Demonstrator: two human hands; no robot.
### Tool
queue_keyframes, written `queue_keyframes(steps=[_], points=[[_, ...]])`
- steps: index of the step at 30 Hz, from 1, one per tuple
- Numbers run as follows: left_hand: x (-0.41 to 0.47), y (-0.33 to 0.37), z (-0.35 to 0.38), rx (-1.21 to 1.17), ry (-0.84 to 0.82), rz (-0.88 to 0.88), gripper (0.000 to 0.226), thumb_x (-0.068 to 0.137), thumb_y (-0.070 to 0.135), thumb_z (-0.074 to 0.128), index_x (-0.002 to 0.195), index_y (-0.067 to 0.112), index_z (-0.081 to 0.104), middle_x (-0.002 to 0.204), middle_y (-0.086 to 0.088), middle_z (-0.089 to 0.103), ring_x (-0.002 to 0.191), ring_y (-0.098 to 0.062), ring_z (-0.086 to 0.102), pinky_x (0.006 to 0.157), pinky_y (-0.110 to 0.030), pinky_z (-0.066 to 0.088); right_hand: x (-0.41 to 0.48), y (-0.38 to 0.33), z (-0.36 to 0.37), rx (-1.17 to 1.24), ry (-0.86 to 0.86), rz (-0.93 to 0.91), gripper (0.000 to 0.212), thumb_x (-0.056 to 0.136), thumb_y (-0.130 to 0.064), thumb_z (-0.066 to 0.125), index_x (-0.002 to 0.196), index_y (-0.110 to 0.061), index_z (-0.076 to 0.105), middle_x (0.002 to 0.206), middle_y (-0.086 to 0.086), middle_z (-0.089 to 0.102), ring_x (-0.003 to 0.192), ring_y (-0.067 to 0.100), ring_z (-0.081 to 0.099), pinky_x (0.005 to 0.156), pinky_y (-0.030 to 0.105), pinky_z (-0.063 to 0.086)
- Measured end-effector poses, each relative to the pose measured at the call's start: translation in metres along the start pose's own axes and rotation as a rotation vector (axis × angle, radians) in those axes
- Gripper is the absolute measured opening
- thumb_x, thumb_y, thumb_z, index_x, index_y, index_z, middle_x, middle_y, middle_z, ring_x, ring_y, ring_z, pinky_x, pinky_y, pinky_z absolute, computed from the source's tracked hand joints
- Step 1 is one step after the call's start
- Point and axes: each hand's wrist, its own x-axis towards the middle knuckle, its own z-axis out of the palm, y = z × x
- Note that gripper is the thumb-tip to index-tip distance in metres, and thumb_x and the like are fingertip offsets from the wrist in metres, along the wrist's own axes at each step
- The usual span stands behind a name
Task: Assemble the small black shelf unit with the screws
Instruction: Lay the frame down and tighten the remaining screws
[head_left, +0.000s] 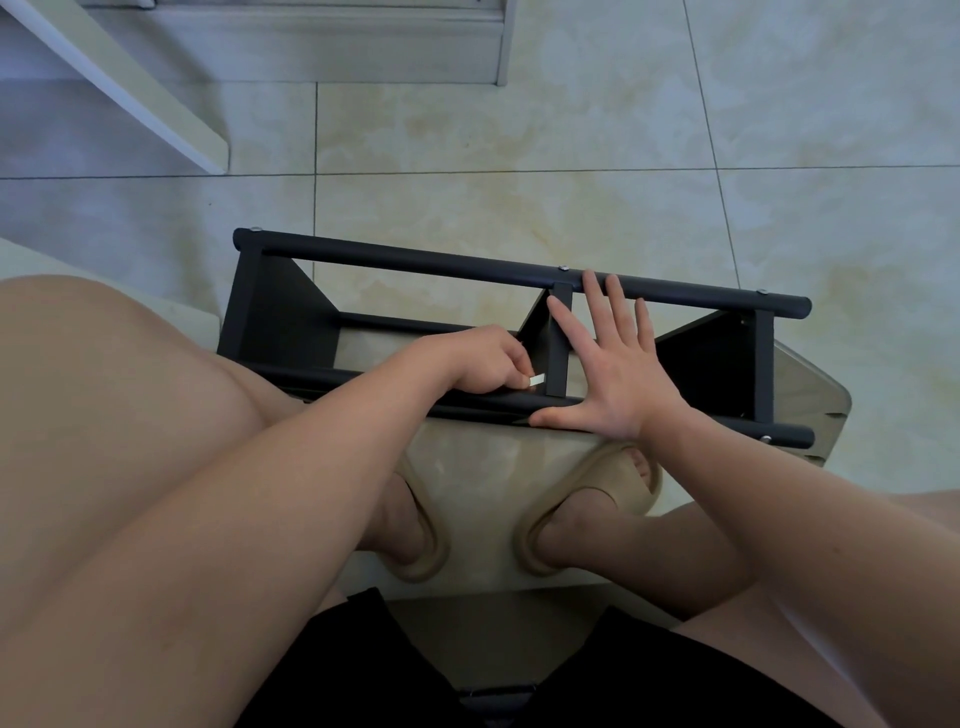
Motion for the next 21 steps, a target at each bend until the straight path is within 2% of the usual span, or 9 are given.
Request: queue_keyframes(steps=[4, 6, 11, 14, 17, 19, 21], points=[[-0.001, 0.001, -0.008, 0.053, 0.044, 0.004, 0.009, 0.092, 0.02, 0.07, 0.092, 0.029, 0.074, 0.079, 0.014, 0.069, 0.074, -0.003, 0.061, 0.075, -0.024, 0.045, 0.0, 0.0, 0.0, -0.005, -0.004, 0.004, 0.127, 0.062, -0.103, 0.034, 0.162, -0.035, -0.005, 0.167, 0.006, -0.024, 0.152, 0.03, -0.028, 0.123, 0.059, -0.008], [-0.002, 0.003, -0.009, 0.076, 0.052, 0.02, 0.012, 0.09, 0.018, 0.071, 0.099, 0.025, 0.075, 0.078, 0.013, 0.07, 0.072, -0.003, 0.063, 0.072, -0.022, 0.046, 0.0, 0.0, 0.0, -0.002, -0.006, 0.002, 0.127, 0.061, -0.104, 0.032, 0.162, -0.035, -0.005, 0.167, 0.006, -0.025, 0.152, 0.03, -0.028, 0.123, 0.059, -0.009], [-0.001, 0.01, -0.007, 0.104, 0.081, 0.031, 0.017, 0.092, 0.015, 0.06, 0.085, 0.029, 0.068, 0.081, 0.011, 0.065, 0.075, -0.008, 0.061, 0.069, -0.026, 0.048, -0.001, 0.001, -0.001, 0.019, 0.001, -0.001, 0.127, 0.062, -0.102, 0.035, 0.161, -0.035, -0.005, 0.167, 0.007, -0.024, 0.151, 0.029, -0.029, 0.123, 0.057, -0.011], [0.0, 0.014, -0.002, -0.19, 0.07, -0.019, 0.018, 0.095, 0.014, 0.058, 0.081, 0.024, 0.065, 0.093, 0.0, 0.066, 0.085, -0.015, 0.062, 0.079, -0.031, 0.055, 0.0, 0.001, 0.0, 0.014, -0.001, -0.003, 0.126, 0.062, -0.102, 0.035, 0.161, -0.035, -0.005, 0.167, 0.007, -0.024, 0.152, 0.03, -0.028, 0.122, 0.056, -0.012], [0.001, 0.018, 0.005, -0.489, 0.047, -0.082, 0.014, 0.098, 0.012, 0.056, 0.086, 0.012, 0.062, 0.098, -0.01, 0.067, 0.087, -0.018, 0.066, 0.076, -0.029, 0.054, 0.0, 0.001, 0.001, 0.018, 0.006, -0.008, 0.127, 0.062, -0.103, 0.034, 0.161, -0.035, -0.004, 0.167, 0.007, -0.023, 0.152, 0.03, -0.028, 0.122, 0.058, -0.01], [0.002, 0.02, 0.008, -0.582, 0.059, -0.121, 0.004, 0.099, 0.012, 0.057, 0.097, 0.01, 0.059, 0.097, -0.013, 0.068, 0.088, -0.022, 0.069, 0.077, -0.029, 0.055, -0.001, 0.001, 0.001, 0.025, 0.012, -0.008, 0.127, 0.061, -0.103, 0.035, 0.161, -0.034, -0.004, 0.168, 0.007, -0.022, 0.152, 0.03, -0.027, 0.122, 0.058, -0.01], [0.003, 0.02, 0.008, -0.614, 0.085, -0.148, 0.008, 0.099, 0.014, 0.062, 0.104, 0.013, 0.056, 0.091, -0.009, 0.068, 0.083, -0.019, 0.069, 0.072, -0.027, 0.054, 0.0, 0.001, 0.0, 0.021, 0.01, -0.009, 0.127, 0.061, -0.104, 0.033, 0.161, -0.034, -0.004, 0.168, 0.007, -0.023, 0.152, 0.03, -0.028, 0.123, 0.059, -0.008]])
